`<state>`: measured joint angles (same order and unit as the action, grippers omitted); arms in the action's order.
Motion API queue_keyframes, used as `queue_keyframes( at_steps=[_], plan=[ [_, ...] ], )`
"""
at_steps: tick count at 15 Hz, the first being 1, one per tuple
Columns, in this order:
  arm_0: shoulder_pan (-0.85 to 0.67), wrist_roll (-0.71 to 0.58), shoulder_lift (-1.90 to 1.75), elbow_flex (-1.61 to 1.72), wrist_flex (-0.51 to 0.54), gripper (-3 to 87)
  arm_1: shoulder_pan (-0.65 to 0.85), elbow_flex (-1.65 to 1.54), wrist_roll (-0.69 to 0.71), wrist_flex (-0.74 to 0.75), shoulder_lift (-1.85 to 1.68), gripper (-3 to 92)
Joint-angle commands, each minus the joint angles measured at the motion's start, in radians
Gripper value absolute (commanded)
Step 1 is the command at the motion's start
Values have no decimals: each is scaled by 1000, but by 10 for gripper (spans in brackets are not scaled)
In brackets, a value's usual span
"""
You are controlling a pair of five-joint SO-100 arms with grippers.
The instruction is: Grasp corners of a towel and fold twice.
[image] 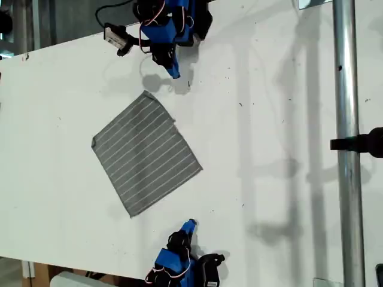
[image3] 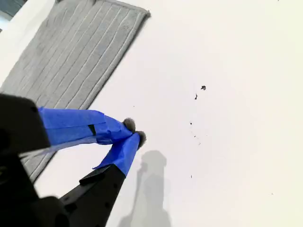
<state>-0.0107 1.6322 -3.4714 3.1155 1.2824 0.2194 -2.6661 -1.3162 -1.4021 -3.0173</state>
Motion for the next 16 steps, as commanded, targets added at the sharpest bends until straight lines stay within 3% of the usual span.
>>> queue_keyframes(
  at_steps=[1, 5, 7, 10, 13, 16],
  plan=[
    [-3, -9, -3, 6, 5, -28, 104, 299, 261, 18, 288, -3],
    [5, -12, -3, 6, 5, -28, 299, 649, 761, 8, 666, -2],
    [14, -2, -3, 6, 5, -28, 348, 790, 913, 11, 778, -3],
    [18, 3, -3, 6, 5, -28, 420, 1051, 1035, -92, 931, -3],
    [17, 3, -3, 6, 5, -28, 457, 1181, 1083, -155, 1034, 273],
    [20, 3, -3, 6, 5, -28, 463, 1137, 1085, -104, 1126, 364]
  ],
)
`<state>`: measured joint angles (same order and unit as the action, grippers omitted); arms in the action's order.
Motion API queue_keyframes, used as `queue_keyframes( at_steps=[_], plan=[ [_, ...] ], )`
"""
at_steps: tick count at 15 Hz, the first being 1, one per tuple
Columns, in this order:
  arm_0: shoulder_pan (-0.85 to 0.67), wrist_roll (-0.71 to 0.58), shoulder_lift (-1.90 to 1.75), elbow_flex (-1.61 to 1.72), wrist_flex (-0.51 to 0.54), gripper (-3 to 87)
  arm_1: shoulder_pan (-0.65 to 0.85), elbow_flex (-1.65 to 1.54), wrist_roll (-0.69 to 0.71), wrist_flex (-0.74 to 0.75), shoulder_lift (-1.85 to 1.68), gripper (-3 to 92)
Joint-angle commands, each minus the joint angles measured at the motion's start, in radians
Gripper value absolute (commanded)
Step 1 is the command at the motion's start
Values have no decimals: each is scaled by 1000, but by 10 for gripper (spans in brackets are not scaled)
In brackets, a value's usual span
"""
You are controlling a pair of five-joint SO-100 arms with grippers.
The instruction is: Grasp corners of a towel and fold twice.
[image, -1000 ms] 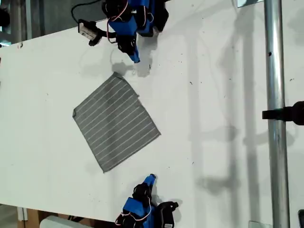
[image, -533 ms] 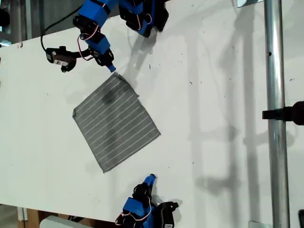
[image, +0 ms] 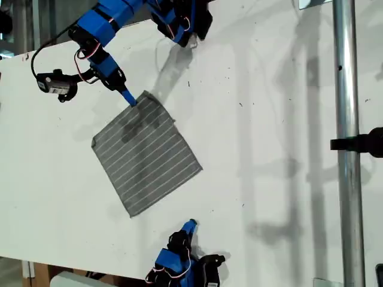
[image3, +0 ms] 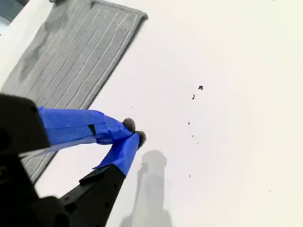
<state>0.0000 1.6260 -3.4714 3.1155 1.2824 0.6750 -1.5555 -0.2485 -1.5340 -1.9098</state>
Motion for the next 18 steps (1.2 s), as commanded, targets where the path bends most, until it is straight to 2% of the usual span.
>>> queue_keyframes(
  at_steps=[1, 8, 14, 17, 18],
  plan=[
    [8, 6, -3, 6, 5, -28, 9, -8, 26, 67, 52, 379],
    [8, -5, -3, 6, 5, -28, 141, -376, 60, 456, 229, 363],
    [3, -11, -3, 6, 5, -28, 169, -388, 86, 607, 420, 343],
    [-3, -8, -3, 6, 5, -28, 156, -347, 110, 588, 465, 215],
    [-6, -5, -3, 6, 5, -28, 149, -328, 110, 572, 486, 32]
  ],
)
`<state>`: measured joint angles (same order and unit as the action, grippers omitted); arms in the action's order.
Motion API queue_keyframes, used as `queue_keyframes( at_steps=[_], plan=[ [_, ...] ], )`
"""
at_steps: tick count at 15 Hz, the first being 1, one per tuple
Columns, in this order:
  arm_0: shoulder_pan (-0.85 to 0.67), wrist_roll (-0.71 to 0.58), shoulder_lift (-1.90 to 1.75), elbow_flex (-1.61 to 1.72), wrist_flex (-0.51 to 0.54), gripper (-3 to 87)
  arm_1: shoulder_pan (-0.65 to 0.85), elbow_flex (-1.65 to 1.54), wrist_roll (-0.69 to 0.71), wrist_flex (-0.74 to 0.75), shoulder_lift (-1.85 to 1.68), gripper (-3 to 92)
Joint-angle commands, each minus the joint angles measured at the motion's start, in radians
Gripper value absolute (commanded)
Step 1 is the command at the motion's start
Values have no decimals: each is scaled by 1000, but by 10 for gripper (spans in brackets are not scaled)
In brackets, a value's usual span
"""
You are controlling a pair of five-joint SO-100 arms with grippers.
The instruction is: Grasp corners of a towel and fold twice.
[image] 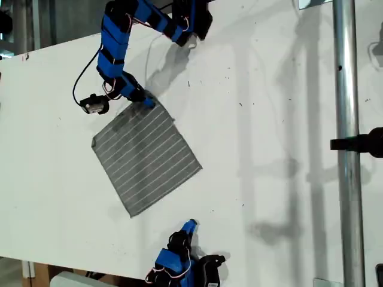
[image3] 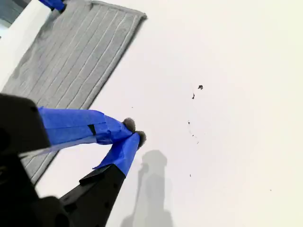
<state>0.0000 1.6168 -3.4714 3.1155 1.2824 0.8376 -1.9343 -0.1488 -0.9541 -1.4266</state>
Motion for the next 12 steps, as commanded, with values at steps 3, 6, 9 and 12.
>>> queue_keyframes(
  at_steps=[3, 6, 9, 12],
  plan=[
    [-57, 2, -3, -6, -8, -28, -44, 57, 5, -5, 6, -2],
    [-138, -55, -3, -89, -54, -29, -55, 51, 8, 0, 6, -2],
    [-193, -100, 66, -204, -66, -29, -54, 49, 11, 2, 8, -2],
    [-235, -215, 606, -529, -235, -29, -57, 48, 11, 5, 8, -2]
  ],
)
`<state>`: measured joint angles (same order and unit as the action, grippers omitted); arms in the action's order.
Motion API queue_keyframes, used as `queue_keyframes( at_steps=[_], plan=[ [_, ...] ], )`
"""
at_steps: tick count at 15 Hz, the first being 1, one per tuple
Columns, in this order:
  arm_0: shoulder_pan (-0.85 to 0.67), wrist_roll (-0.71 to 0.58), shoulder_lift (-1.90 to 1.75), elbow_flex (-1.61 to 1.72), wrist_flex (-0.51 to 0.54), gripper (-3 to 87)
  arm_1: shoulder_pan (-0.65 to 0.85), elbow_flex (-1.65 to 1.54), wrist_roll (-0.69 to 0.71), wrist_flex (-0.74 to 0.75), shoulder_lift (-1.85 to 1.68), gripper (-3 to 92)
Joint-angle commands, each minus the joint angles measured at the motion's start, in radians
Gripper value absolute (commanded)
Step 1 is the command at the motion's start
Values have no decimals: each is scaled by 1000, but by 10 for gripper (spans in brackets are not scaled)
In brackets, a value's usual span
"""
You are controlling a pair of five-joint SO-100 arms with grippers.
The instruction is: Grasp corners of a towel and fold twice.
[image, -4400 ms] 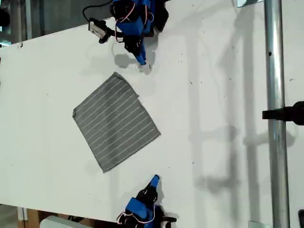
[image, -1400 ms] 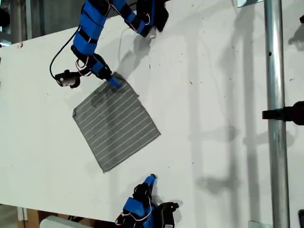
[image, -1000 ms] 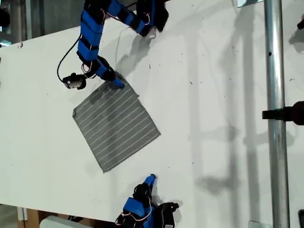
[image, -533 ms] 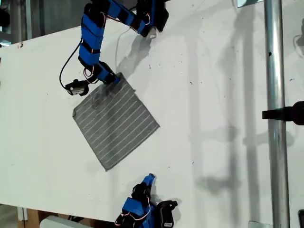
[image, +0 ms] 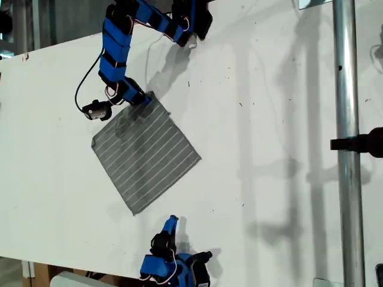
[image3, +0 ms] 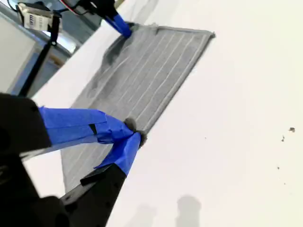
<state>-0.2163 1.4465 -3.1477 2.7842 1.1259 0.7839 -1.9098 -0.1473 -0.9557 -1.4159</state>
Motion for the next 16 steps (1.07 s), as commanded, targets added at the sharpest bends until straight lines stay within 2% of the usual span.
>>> queue_keyframes(
  at_steps=[1, 2, 3, 8, 9, 10, 11, 13, 14, 16],
  plan=[
    [-23, -94, 485, -350, -109, -29, -3, 23, 9, 6, -3, -2],
    [-26, -141, 666, -506, -117, -29, -3, 23, 9, 6, -3, -2],
    [-26, -190, 854, -684, -81, -29, -3, 21, 9, 6, -3, -2],
    [-2, -291, 1651, -1623, 305, -29, -5, 18, 9, 6, -3, -2],
    [6, -308, 1758, -1776, 359, -29, -5, 17, 9, 6, -5, -2],
    [15, -334, 1821, -1867, 357, -26, -5, 15, 9, 8, -5, -2],
    [17, -393, 1824, -1856, 285, 45, -5, 15, 9, 9, -6, -2],
    [35, -525, 1816, -1852, 249, 369, -5, 14, 9, 11, -6, -2],
    [28, -629, 1819, -1848, 265, 397, -5, 14, 9, 11, -8, -2],
    [2, -673, 1829, -1841, 284, 402, -5, 5, 9, 17, -15, -2]
  ],
)
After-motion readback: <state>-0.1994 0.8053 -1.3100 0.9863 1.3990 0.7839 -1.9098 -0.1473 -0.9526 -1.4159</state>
